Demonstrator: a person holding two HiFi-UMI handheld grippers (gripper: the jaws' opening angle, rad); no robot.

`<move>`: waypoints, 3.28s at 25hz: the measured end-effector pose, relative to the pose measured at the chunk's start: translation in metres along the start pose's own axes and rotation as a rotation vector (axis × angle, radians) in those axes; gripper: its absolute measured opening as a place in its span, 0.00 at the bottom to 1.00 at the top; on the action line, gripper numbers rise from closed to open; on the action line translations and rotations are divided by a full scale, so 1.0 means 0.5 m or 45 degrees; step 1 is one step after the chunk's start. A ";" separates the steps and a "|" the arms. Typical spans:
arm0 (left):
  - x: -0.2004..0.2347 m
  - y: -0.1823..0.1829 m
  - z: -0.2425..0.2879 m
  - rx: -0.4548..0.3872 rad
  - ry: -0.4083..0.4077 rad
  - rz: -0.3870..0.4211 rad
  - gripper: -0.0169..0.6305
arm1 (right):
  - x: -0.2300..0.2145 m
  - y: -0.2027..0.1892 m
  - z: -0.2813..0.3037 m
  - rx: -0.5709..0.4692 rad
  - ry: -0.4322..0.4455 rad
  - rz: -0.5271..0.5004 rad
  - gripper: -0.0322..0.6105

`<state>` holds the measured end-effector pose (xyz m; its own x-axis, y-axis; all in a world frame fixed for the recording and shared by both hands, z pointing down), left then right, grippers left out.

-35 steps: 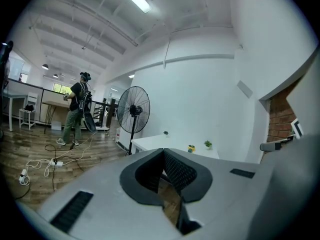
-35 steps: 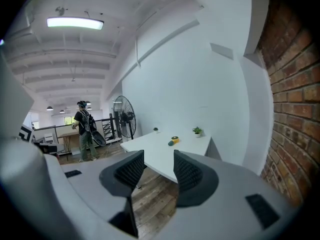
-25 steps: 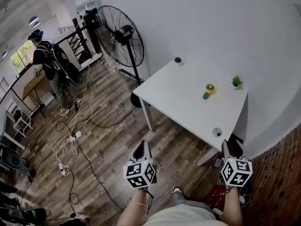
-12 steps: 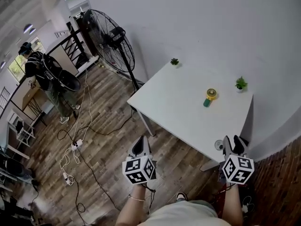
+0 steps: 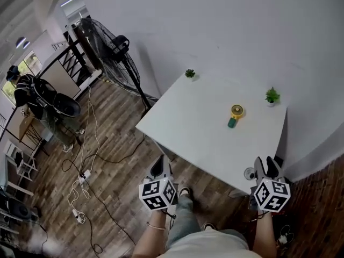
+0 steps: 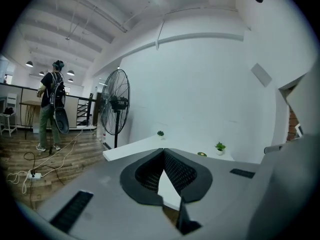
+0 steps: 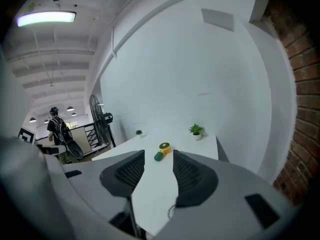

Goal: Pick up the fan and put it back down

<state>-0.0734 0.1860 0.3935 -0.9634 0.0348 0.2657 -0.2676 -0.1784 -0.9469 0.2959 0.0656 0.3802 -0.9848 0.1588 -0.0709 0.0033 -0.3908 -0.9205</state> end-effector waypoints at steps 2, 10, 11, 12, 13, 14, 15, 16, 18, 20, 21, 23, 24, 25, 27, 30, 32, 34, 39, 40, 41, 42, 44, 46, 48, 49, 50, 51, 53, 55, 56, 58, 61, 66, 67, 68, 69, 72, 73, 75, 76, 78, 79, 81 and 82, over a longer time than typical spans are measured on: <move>0.021 -0.001 0.042 0.001 -0.030 -0.007 0.05 | 0.010 -0.003 0.020 -0.004 -0.029 0.004 0.33; 0.128 0.070 0.248 0.033 -0.230 0.021 0.05 | 0.088 0.037 0.109 -0.011 -0.242 0.037 0.33; 0.142 0.083 0.272 0.039 -0.256 0.020 0.05 | 0.100 0.049 0.118 -0.015 -0.270 0.042 0.33; 0.156 0.096 0.298 0.045 -0.284 0.017 0.05 | 0.112 0.060 0.126 -0.022 -0.302 0.051 0.33; 0.169 0.107 0.324 0.053 -0.313 0.013 0.04 | 0.123 0.072 0.131 -0.030 -0.335 0.060 0.33; 0.180 0.117 0.349 0.062 -0.341 0.010 0.04 | 0.132 0.081 0.137 -0.036 -0.368 0.068 0.33; 0.191 0.126 0.373 0.070 -0.364 0.008 0.04 | 0.141 0.089 0.144 -0.039 -0.398 0.074 0.33; 0.202 0.134 0.396 0.076 -0.384 0.008 0.05 | 0.148 0.095 0.153 -0.039 -0.423 0.079 0.33; 0.221 0.149 0.438 0.087 -0.422 0.014 0.05 | 0.162 0.104 0.173 -0.040 -0.469 0.097 0.33; 0.237 0.164 0.481 0.101 -0.464 0.030 0.05 | 0.176 0.112 0.194 -0.046 -0.513 0.125 0.33; 0.243 0.171 0.502 0.109 -0.486 0.040 0.04 | 0.183 0.115 0.203 -0.050 -0.536 0.140 0.33; 0.256 0.184 0.542 0.128 -0.531 0.060 0.04 | 0.195 0.119 0.219 -0.057 -0.583 0.171 0.33; 0.262 0.189 0.559 0.139 -0.553 0.069 0.04 | 0.202 0.119 0.225 -0.059 -0.604 0.186 0.33; 0.268 0.194 0.576 0.149 -0.572 0.079 0.05 | 0.210 0.119 0.230 -0.060 -0.623 0.200 0.33; 0.278 0.205 0.610 0.168 -0.605 0.096 0.05 | 0.225 0.119 0.241 -0.058 -0.651 0.220 0.33; 0.277 0.212 0.652 0.178 -0.644 0.085 0.04 | 0.235 0.117 0.254 -0.037 -0.676 0.225 0.33; 0.272 0.206 0.667 0.186 -0.658 0.067 0.05 | 0.234 0.112 0.260 -0.016 -0.687 0.220 0.33; 0.270 0.194 0.680 0.203 -0.663 0.059 0.04 | 0.229 0.106 0.272 0.003 -0.691 0.214 0.33; 0.263 0.174 0.716 0.232 -0.652 0.054 0.05 | 0.212 0.124 0.317 0.003 -0.664 0.195 0.33; 0.263 0.171 0.719 0.239 -0.650 0.058 0.05 | 0.210 0.129 0.325 0.002 -0.658 0.193 0.33; 0.263 0.168 0.721 0.248 -0.647 0.063 0.05 | 0.209 0.131 0.331 0.005 -0.654 0.192 0.33; 0.265 0.165 0.723 0.256 -0.642 0.066 0.05 | 0.207 0.133 0.338 0.010 -0.650 0.195 0.33; 0.268 0.164 0.729 0.263 -0.627 0.067 0.05 | 0.205 0.140 0.352 0.012 -0.636 0.204 0.33; 0.274 0.163 0.734 0.265 -0.610 0.070 0.04 | 0.208 0.145 0.365 0.016 -0.617 0.195 0.33; 0.282 0.161 0.737 0.269 -0.588 0.067 0.05 | 0.210 0.147 0.379 0.028 -0.597 0.182 0.33; 0.285 0.160 0.738 0.272 -0.578 0.061 0.04 | 0.210 0.147 0.387 0.037 -0.589 0.179 0.33; 0.288 0.158 0.738 0.276 -0.568 0.056 0.05 | 0.210 0.146 0.394 0.047 -0.582 0.177 0.33; 0.290 0.156 0.738 0.278 -0.560 0.053 0.05 | 0.209 0.145 0.402 0.057 -0.576 0.175 0.34; 0.293 0.150 0.736 0.282 -0.545 0.047 0.05 | 0.208 0.141 0.418 0.079 -0.563 0.166 0.34; 0.299 0.142 0.731 0.293 -0.534 0.043 0.05 | 0.209 0.133 0.432 0.104 -0.550 0.158 0.34; 0.302 0.136 0.728 0.302 -0.528 0.042 0.05 | 0.211 0.128 0.439 0.119 -0.543 0.155 0.34; 0.308 0.124 0.723 0.318 -0.512 0.036 0.05 | 0.216 0.118 0.454 0.150 -0.524 0.145 0.34; 0.315 0.102 0.716 0.334 -0.484 0.010 0.04 | 0.218 0.107 0.478 0.194 -0.492 0.117 0.34; 0.335 0.065 0.705 0.376 -0.447 -0.005 0.04 | 0.224 0.077 0.517 0.266 -0.463 0.082 0.34; 0.339 0.057 0.702 0.387 -0.439 -0.009 0.05 | 0.225 0.070 0.524 0.283 -0.458 0.076 0.34; 0.342 0.049 0.699 0.398 -0.430 -0.012 0.04 | 0.226 0.062 0.529 0.300 -0.453 0.072 0.34; 0.346 0.041 0.696 0.408 -0.421 -0.017 0.05 | 0.227 0.053 0.535 0.316 -0.448 0.070 0.34; 0.355 0.018 0.688 0.437 -0.393 -0.028 0.05 | 0.230 0.027 0.550 0.358 -0.437 0.073 0.34; 0.356 0.010 0.686 0.448 -0.386 -0.031 0.05 | 0.231 0.018 0.555 0.371 -0.433 0.075 0.35; 0.357 -0.003 0.683 0.468 -0.379 -0.038 0.05 | 0.233 -0.001 0.563 0.398 -0.429 0.079 0.35; 0.357 -0.009 0.683 0.477 -0.379 -0.041 0.05 | 0.233 -0.010 0.567 0.411 -0.428 0.080 0.35; 0.356 -0.022 0.684 0.494 -0.383 -0.042 0.04 | 0.233 -0.028 0.575 0.436 -0.426 0.076 0.35; 0.356 -0.028 0.684 0.503 -0.386 -0.040 0.05 | 0.232 -0.036 0.578 0.447 -0.425 0.073 0.35; 0.354 -0.038 0.684 0.519 -0.391 -0.036 0.05 | 0.232 -0.050 0.581 0.467 -0.426 0.069 0.35; 0.354 -0.043 0.684 0.524 -0.393 -0.035 0.05 | 0.232 -0.055 0.583 0.475 -0.426 0.069 0.35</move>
<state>-0.2331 -0.1404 0.5226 -0.8903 -0.2356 0.3896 -0.2053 -0.5560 -0.8054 0.1309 -0.1695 0.5096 -0.9869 -0.1459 0.0687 0.0534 -0.6977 -0.7144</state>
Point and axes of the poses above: the fingertips, and each gripper's own axes: z forward along the fingers, x to its left, y out of its top, the point moved 9 cm from there along -z, backward along the fingers, and after that the axes turned 15 degrees about -y, right-handed, at the moved point
